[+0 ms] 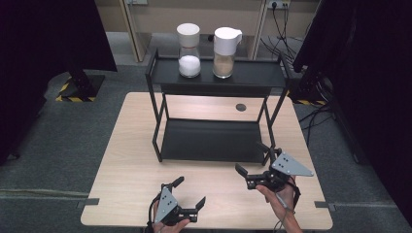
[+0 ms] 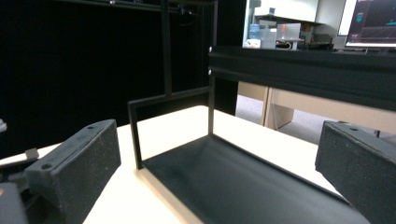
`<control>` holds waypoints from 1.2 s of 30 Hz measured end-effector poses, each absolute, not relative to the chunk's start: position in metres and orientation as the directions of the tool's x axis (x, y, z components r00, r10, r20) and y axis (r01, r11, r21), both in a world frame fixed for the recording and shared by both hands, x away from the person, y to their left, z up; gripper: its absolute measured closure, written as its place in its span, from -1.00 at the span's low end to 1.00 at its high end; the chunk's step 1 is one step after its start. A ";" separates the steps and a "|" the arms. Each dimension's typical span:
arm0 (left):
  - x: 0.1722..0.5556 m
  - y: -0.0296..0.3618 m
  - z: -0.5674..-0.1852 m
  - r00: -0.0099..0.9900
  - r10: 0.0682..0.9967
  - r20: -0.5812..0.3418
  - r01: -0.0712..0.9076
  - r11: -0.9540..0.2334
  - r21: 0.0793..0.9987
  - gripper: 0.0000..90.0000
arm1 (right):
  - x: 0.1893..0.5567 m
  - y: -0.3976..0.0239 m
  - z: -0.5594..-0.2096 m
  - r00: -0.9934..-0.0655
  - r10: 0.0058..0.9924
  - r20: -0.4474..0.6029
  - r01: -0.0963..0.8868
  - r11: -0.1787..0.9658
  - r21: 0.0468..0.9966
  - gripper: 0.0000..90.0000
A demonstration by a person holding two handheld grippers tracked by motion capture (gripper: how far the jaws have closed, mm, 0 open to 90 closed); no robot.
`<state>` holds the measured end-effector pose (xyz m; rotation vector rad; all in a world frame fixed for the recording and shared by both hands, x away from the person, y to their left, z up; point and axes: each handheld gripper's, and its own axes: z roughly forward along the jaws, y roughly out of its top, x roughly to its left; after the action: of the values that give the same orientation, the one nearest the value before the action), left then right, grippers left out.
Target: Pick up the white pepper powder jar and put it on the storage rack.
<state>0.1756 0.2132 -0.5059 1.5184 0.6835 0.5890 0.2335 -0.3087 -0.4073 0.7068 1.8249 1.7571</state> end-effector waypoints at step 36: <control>0.176 0.215 -0.507 0.678 0.733 -0.057 0.082 0.002 0.997 -0.99 | 0.200 -0.309 -0.478 -0.754 0.655 0.041 0.087 0.039 0.995 -0.99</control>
<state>0.1761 0.2154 -0.5067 1.5039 0.7065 0.5837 0.2005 -0.3091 -0.4781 0.7479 1.8929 1.7629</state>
